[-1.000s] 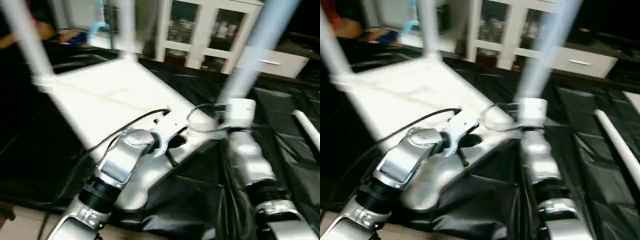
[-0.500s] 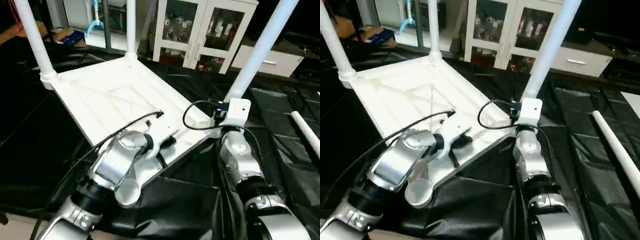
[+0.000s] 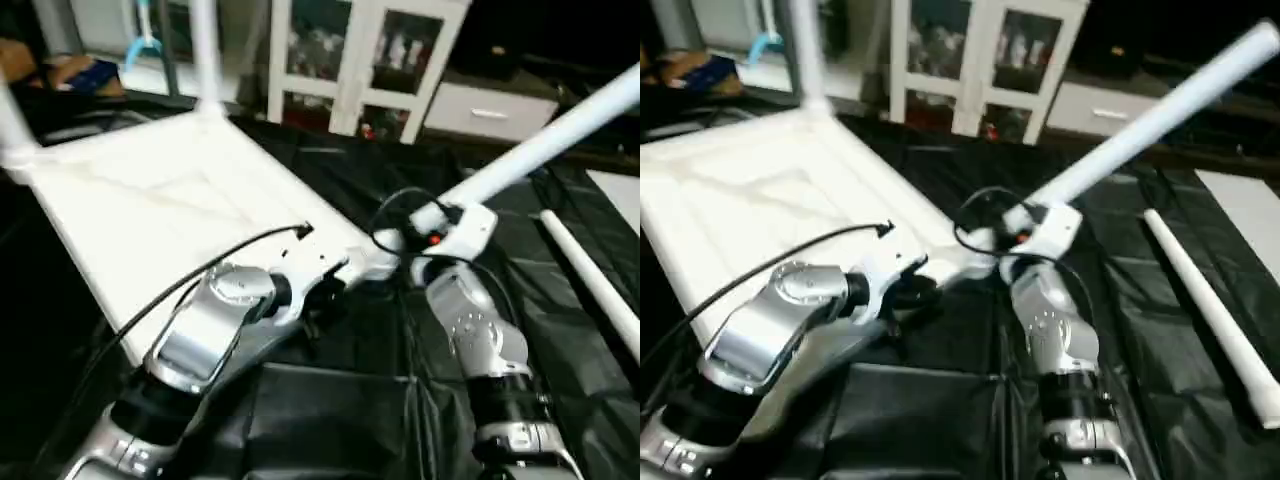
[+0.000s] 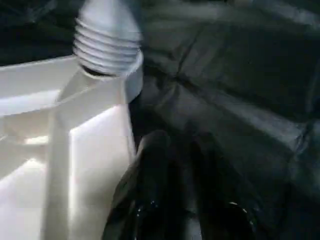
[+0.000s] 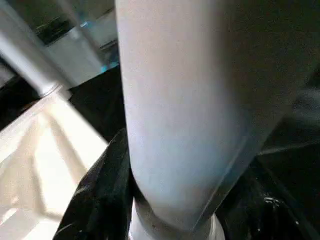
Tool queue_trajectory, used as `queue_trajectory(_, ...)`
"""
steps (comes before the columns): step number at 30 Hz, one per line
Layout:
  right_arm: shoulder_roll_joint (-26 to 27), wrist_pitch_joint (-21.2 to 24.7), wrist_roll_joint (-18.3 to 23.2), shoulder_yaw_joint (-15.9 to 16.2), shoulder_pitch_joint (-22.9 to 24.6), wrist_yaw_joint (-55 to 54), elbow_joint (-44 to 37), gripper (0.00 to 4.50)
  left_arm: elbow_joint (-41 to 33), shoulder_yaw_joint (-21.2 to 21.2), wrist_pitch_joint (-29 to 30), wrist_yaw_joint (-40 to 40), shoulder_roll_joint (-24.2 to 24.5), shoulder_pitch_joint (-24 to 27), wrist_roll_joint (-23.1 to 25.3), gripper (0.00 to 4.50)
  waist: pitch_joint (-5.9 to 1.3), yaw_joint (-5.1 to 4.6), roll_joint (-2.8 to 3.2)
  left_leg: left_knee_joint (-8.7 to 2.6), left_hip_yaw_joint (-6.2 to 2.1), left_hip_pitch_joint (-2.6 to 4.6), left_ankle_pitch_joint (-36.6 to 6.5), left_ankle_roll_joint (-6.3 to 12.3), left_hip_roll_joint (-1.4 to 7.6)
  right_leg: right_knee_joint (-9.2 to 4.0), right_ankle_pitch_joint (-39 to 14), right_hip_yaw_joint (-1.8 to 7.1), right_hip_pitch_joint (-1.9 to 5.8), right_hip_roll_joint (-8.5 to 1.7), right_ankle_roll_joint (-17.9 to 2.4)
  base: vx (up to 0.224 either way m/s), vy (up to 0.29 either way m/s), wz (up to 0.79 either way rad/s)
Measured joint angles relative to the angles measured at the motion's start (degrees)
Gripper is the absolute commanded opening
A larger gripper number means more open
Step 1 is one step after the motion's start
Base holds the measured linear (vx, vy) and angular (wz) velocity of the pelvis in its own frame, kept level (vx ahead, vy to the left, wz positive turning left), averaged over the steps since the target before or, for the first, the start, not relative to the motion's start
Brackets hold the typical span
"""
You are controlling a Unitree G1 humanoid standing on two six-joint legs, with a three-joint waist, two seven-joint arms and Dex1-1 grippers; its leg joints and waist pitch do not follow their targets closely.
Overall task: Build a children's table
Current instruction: Insert table leg to table base
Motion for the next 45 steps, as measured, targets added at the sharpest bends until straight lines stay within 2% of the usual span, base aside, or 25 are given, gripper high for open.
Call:
queue_trajectory(2,-1.3,3.0,0.3,1.4,1.8,2.3,-4.0,1.83,-1.5,-0.8,0.0,-0.2,1.4,2.0,0.0,1.26,0.06,0.56,0.10,-0.09,0.04,0.12,0.0,-0.05,0.05,0.25,-0.2,-0.02,-0.05,0.03,-0.2,0.000,0.000,0.00)
queue_trajectory(3,-2.3,4.7,0.4,2.2,2.5,3.8,-5.8,1.83,-2.3,-1.2,0.0,-0.4,2.2,3.0,0.0,1.50,0.09,0.76,0.13,-0.09,0.07,0.20,0.0,-0.10,0.05,0.42,-0.4,0.01,-0.06,0.02,-0.3,0.000,0.000,0.00)
queue_trajectory(6,-6.6,12.4,3.1,5.8,4.2,9.5,-11.2,1.83,-3.4,-2.3,-2.6,-0.6,5.7,5.8,0.9,1.64,0.15,1.86,0.22,-0.08,0.11,0.46,-0.1,-0.20,0.08,0.74,-0.6,0.06,-0.04,0.03,-0.3,0.000,0.000,0.00)
queue_trajectory(10,-11.5,21.6,8.8,10.2,6.3,15.2,-19.9,1.83,-4.7,-0.2,-7.4,1.4,6.9,9.3,1.3,1.99,0.43,4.26,0.56,-0.08,0.12,0.74,0.1,-0.56,0.11,0.81,-0.6,0.07,0.05,0.03,-0.3,0.000,0.000,0.00)
queue_trajectory(12,-12.5,24.7,10.4,9.9,7.2,15.2,-21.4,1.83,-6.3,3.0,-7.3,2.6,7.1,11.2,1.1,2.01,0.75,4.93,0.30,-0.06,0.12,0.72,0.2,-0.83,0.14,0.84,-0.7,0.06,-0.03,0.03,0.0,0.000,0.000,0.00)
queue_trajectory(14,-14.6,26.4,12.2,6.1,7.7,14.3,-21.7,1.83,-8.2,8.1,-6.5,3.9,8.8,12.8,1.0,2.21,1.45,5.78,0.14,0.07,0.14,0.46,0.3,-0.91,0.17,0.85,-0.4,0.07,-0.20,0.03,-0.1,0.000,0.000,0.00)
queue_trajectory(16,-16.8,26.4,12.2,1.3,7.4,13.6,-22.2,1.83,-9.7,13.3,-4.7,5.2,11.6,13.5,1.2,2.37,1.54,6.42,0.18,0.22,0.14,0.27,0.4,-0.99,0.21,0.91,-0.2,0.07,-0.36,0.03,-0.1,0.000,0.000,0.00)
queue_trajectory(18,-18.1,25.9,11.9,-1.1,6.6,13.5,-22.9,1.83,-10.8,16.8,-3.8,5.7,14.0,13.5,1.4,2.40,1.54,6.74,0.19,0.23,0.15,0.33,0.4,-1.00,0.21,0.97,-0.2,0.07,-0.34,0.03,-0.1,0.000,0.000,0.00)
queue_trajectory(20,-18.1,22.2,10.6,-1.7,5.1,14.0,-22.7,1.83,-14.2,17.8,-2.1,3.2,17.3,15.3,0.4,2.42,1.53,6.94,0.28,0.23,0.16,0.41,0.4,-1.03,0.22,1.03,-0.2,0.08,-0.34,0.03,-0.1,0.000,0.000,0.00)
queue_trajectory(22,-18.0,17.4,8.7,-2.2,3.6,14.4,-21.0,1.83,-17.1,17.4,-0.6,0.6,18.0,18.2,-1.5,2.42,1.53,7.43,0.30,0.25,0.21,0.35,0.4,-1.02,0.22,1.08,-0.1,0.09,-0.42,0.02,-0.3,0.000,0.000,0.00)
queue_trajectory(24,-17.7,14.7,7.8,-2.5,3.1,14.2,-20.0,1.83,-19.4,18.8,0.7,-0.9,17.1,20.7,-4.5,2.42,1.52,7.79,0.26,0.25,0.25,0.25,0.4,-1.01,0.24,1.17,-0.2,0.08,-0.52,0.02,-0.4,0.000,0.000,0.00)
queue_trajectory(26,-17.3,14.4,7.1,-2.5,3.2,13.9,-19.3,1.83,-21.6,22.1,0.0,-2.5,16.2,21.2,-8.6,2.42,1.56,8.56,0.10,0.26,0.27,0.21,0.4,-1.01,0.26,1.43,-0.3,0.07,-0.63,0.02,-0.5,0.000,0.000,0.00)
queue_trajectory(28,-16.2,14.5,7.0,-2.4,3.5,13.9,-19.2,1.83,-22.2,25.4,-3.1,-3.6,16.6,18.7,-11.3,2.42,1.60,9.38,-0.11,0.40,0.28,0.23,0.5,-1.01,0.31,1.88,-0.4,0.06,-0.74,0.02,-0.5,0.000,0.000,0.00)
queue_trajectory(29,-15.8,14.6,7.0,-2.4,3.5,14.1,-19.1,1.83,-21.5,25.7,-4.9,-3.7,17.9,17.1,-10.8,2.42,1.59,9.56,-0.12,0.41,0.28,0.28,0.5,-1.07,0.36,1.92,-0.4,0.03,-0.72,0.03,-0.5,0.000,0.000,0.00)
queue_trajectory(31,-15.7,14.6,6.9,-2.4,3.5,14.4,-19.1,1.83,-18.2,25.6,-8.0,-3.2,20.4,14.8,-8.6,2.77,1.60,9.63,-0.11,0.50,0.33,0.40,0.5,-1.08,0.36,2.01,-0.6,0.08,-0.62,0.02,-0.2,0.000,0.000,0.00)
queue_trajectory(33,-15.7,14.6,6.6,-2.3,3.6,14.9,-19.1,1.83,-14.3,25.5,-9.7,-2.6,19.8,13.4,-7.7,2.77,1.59,9.60,-0.13,0.78,0.32,0.37,0.5,-1.07,0.37,2.13,-0.6,0.09,-0.61,0.01,-0.2,0.000,0.000,0.00)
queue_trajectory(35,-16.0,14.4,6.2,-1.2,3.8,16.5,-18.7,1.83,-8.0,23.3,-12.3,-4.1,18.5,10.7,-7.8,3.03,1.56,9.69,-0.33,0.92,0.31,0.36,0.5,-1.07,0.37,2.18,-0.6,0.11,-0.57,-0.01,-0.2,0.000,0.000,0.00)
queue_trajectory(37,-16.4,13.4,4.3,2.6,4.1,19.2,-17.8,1.83,2.3,17.6,-18.1,-7.0,18.6,5.9,-6.3,3.18,1.53,9.87,-0.42,0.99,0.28,0.39,0.5,-1.07,0.38,2.19,-0.5,0.10,-0.48,-0.01,-0.1,0.000,0.000,0.00)
queue_trajectory(39,-16.2,13.2,3.8,4.7,4.7,20.3,-17.2,1.83,8.1,14.7,-21.6,-8.2,18.4,4.4,-4.8,3.22,1.54,9.89,-0.39,1.04,0.28,0.35,0.5,-1.08,0.37,2.19,-0.5,0.11,-0.50,-0.04,-0.1,0.000,0.000,0.00)
queue_trajectory(40,-16.2,13.1,3.2,4.8,5.3,20.4,-16.8,1.83,10.5,13.8,-23.2,-8.4,18.2,4.2,-4.0,3.22,1.54,9.86,-0.40,1.09,0.28,0.32,0.5,-1.07,0.38,2.20,-0.5,0.11,-0.52,-0.05,-0.1,0.000,0.000,0.00)
queue_trajectory(42,-16.3,13.1,2.6,4.2,5.8,20.2,-16.5,1.83,16.5,12.0,-27.3,-8.5,17.8,1.9,-1.9,3.54,1.61,10.03,-0.32,1.09,0.26,0.28,0.5,-1.07,0.38,2.24,-0.3,0.09,-0.54,-0.04,-0.5,0.000,0.000,0.00)
queue_trajectory(45,-16.2,13.1,2.6,4.1,5.9,20.0,-17.0,1.83,24.4,10.1,-31.9,-9.1,18.1,-2.6,1.2,3.54,1.63,10.26,-0.28,1.08,0.25,0.31,0.5,-1.07,0.39,2.38,-0.3,0.09,-0.58,-0.04,-0.5,0.000,0.000,0.00)
